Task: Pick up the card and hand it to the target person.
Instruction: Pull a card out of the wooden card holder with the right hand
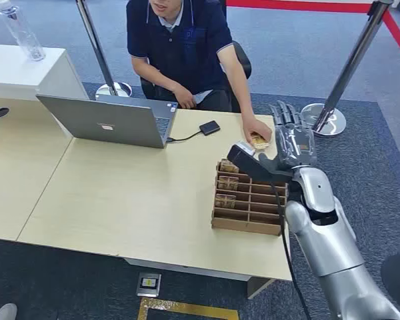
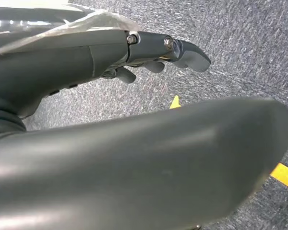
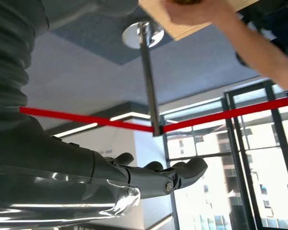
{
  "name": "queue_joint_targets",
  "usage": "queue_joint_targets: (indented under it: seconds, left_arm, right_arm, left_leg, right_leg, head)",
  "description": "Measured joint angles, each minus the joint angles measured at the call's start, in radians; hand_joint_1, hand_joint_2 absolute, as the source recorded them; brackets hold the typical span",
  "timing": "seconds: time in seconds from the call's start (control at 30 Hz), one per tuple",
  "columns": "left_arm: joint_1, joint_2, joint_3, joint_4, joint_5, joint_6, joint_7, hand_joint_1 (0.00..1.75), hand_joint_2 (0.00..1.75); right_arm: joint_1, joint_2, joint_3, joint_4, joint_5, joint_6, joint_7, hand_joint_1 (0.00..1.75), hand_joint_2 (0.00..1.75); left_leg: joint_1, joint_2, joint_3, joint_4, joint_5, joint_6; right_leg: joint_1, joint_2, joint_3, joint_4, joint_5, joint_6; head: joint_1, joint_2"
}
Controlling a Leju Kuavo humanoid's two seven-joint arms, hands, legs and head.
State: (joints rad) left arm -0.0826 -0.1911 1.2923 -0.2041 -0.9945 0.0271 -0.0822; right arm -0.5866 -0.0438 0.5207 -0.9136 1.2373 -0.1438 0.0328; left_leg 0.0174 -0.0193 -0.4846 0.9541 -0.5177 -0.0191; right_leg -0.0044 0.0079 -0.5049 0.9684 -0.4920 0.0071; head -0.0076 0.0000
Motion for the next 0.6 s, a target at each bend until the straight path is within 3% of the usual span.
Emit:
queue_joint_targets:
  seconds: [0.03, 0.17, 0.47, 0.6]
  left_arm:
    - [0.000, 0.000, 0.000, 0.000, -0.001, -0.001, 0.000, 0.00, 0.00]
    - [-0.001, 0.001, 0.001, 0.000, -0.006, -0.007, -0.001, 0.00, 0.00]
    - [-0.003, 0.001, 0.004, 0.000, -0.013, -0.002, -0.001, 0.00, 0.00]
    - [-0.003, 0.001, 0.006, 0.001, -0.010, 0.006, 0.000, 0.00, 0.00]
  right_arm:
    - [0.008, -0.003, 0.000, -0.005, 0.007, -0.007, 0.006, 0.09, 1.75]
    - [0.082, -0.008, -0.005, -0.043, 0.022, -0.070, 0.027, 1.37, 1.75]
    - [0.207, 0.052, -0.055, -0.106, 0.003, -0.192, -0.004, 1.26, 1.75]
    - [0.221, 0.083, -0.077, -0.105, -0.007, -0.219, -0.048, 1.04, 1.75]
  left_leg:
    - [0.000, 0.000, 0.000, 0.000, 0.000, 0.000]
    - [0.000, 0.000, 0.000, 0.000, 0.000, 0.000]
    - [0.000, 0.000, -0.001, -0.001, 0.000, 0.000]
    - [0.000, 0.000, -0.001, -0.001, 0.000, 0.000]
  right_leg:
    - [0.000, 0.000, 0.000, 0.000, 0.000, 0.000]
    - [0.000, 0.000, 0.000, 0.000, 0.000, 0.000]
    - [0.000, 0.000, -0.001, 0.000, 0.000, 0.000]
    - [0.000, 0.000, -0.001, 0.000, 0.000, 0.000]
  head:
    - [0.000, 0.000]
    - [0.000, 0.000]
    - [0.000, 0.000]
    - [0.000, 0.000]
